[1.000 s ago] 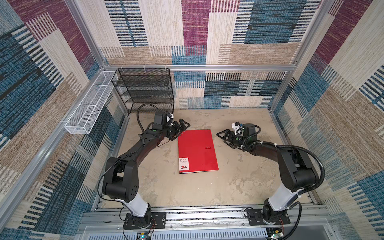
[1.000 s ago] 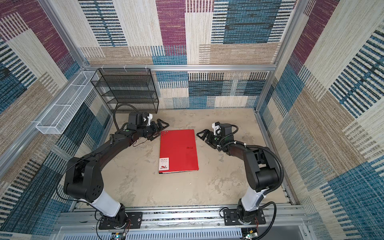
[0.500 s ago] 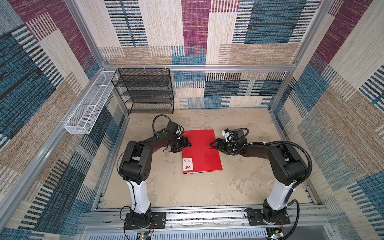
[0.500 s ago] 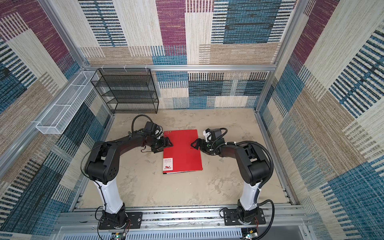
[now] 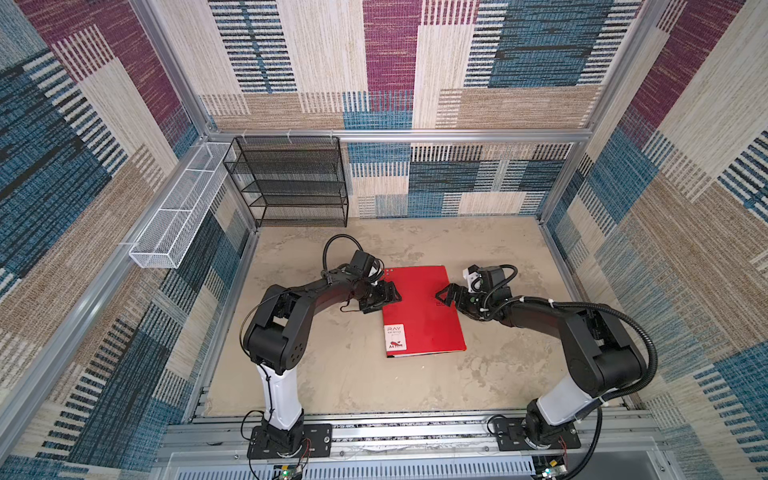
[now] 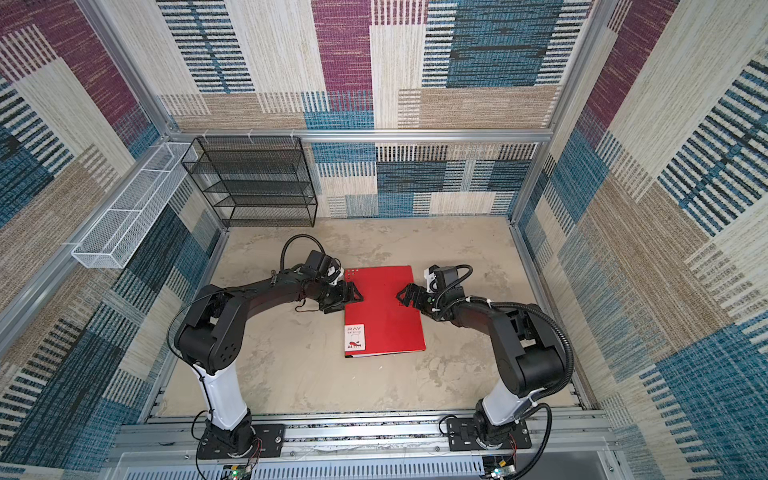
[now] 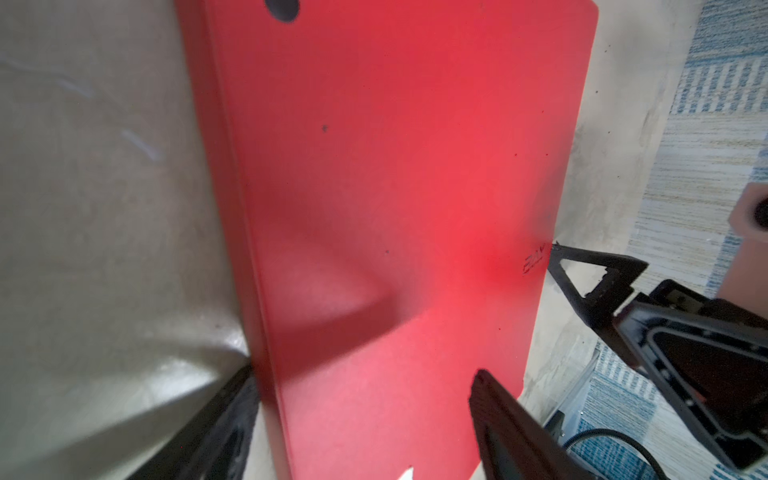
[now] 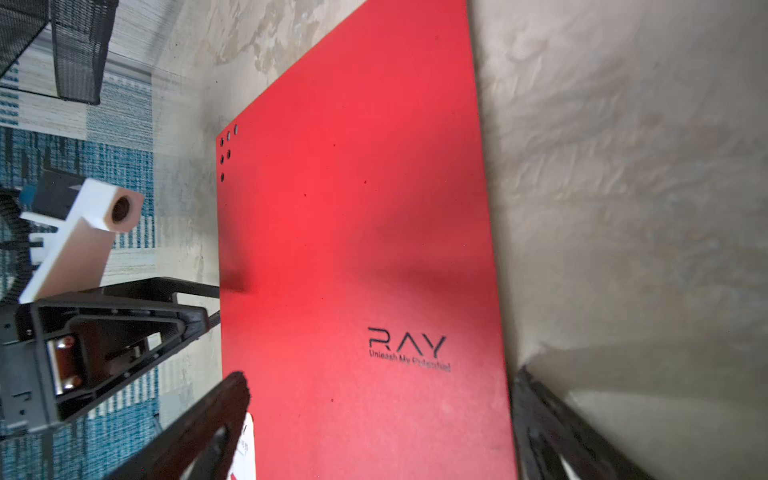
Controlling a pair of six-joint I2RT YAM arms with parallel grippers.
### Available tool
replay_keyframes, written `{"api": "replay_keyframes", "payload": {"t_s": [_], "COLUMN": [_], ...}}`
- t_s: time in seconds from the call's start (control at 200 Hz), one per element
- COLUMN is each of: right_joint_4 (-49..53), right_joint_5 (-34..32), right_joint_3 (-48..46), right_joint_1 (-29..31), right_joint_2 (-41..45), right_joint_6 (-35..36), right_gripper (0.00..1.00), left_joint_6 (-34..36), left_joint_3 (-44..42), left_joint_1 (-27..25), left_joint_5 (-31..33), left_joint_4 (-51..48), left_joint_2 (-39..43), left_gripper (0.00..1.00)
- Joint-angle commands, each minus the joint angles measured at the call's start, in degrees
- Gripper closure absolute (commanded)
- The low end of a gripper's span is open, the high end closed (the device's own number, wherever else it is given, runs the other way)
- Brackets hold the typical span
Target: Put the files into the folder
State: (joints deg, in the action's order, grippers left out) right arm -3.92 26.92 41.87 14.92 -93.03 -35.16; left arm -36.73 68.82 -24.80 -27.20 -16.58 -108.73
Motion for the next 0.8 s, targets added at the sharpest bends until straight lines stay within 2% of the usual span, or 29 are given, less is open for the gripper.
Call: {"api": "replay_keyframes", "payload": {"t_s": [0.0, 0.085, 0.185, 0.24, 0.31, 0.371, 0.411, 0.456, 0.516, 0.581, 0.651, 0.796], "right_joint_4": [2.44, 7.40, 9.98, 11.01, 12.63, 10.21, 6.03, -2.44, -16.30, -24.98, -30.07, -41.99], "right_joint_5": [-3.97, -11.77, -15.44, -20.35, -31.54, -40.05, -42.41, -41.06, -39.98, -42.57, -44.63, -45.19], "right_joint_3": [0.35, 3.06, 7.13, 8.76, 10.38, 8.93, 6.41, 1.62, -6.95, -13.36, -17.02, -22.60], "right_joint_1": [-0.22, -1.17, -4.06, -5.26, -5.77, -5.99, -6.72, -8.10, -8.41, -8.80, -9.83, -12.55], "right_joint_2": [3.07, 8.30, 15.03, 18.66, 23.42, 27.08, 29.10, 30.74, 31.97, 31.29, 28.98, 20.48], "right_joint_6": [-0.43, 0.47, 4.46, 6.37, 8.10, 10.84, 12.92, 18.18, 25.33, 26.09, 26.85, 25.01], "right_gripper": [0.00, 0.00, 0.00, 0.00, 0.00, 0.00, 0.00, 0.00, 0.00, 0.00, 0.00, 0.00], "left_joint_6": [-0.60, 1.67, 4.55, 5.12, 5.78, 7.61, 9.87, 12.53, 16.70, 20.17, 22.12, 29.57], "left_joint_3": [1.85, 2.60, 0.16, -2.39, -5.49, -9.75, -13.94, -18.59, -22.63, -25.08, -27.98, -37.62], "left_joint_1": [1.72, 3.87, 6.79, 8.03, 9.51, 10.44, 10.48, 10.64, 11.74, 13.33, 15.20, 16.97], "left_joint_5": [1.42, 4.56, 13.19, 21.68, 33.76, 43.62, 50.01, 55.11, 58.92, 62.21, 63.76, 62.38], "left_joint_4": [-1.49, -1.84, -0.73, -0.12, -0.20, 1.80, 5.58, 10.43, 14.21, 16.35, 19.87, 42.89], "left_joint_2": [3.19, 9.50, 18.49, 23.02, 28.10, 31.24, 32.96, 34.20, 34.72, 33.68, 31.56, 26.24], "left_gripper": [0.01, 0.01, 0.01, 0.01, 0.01, 0.01, 0.01, 0.01, 0.01, 0.01, 0.01, 0.02]}}
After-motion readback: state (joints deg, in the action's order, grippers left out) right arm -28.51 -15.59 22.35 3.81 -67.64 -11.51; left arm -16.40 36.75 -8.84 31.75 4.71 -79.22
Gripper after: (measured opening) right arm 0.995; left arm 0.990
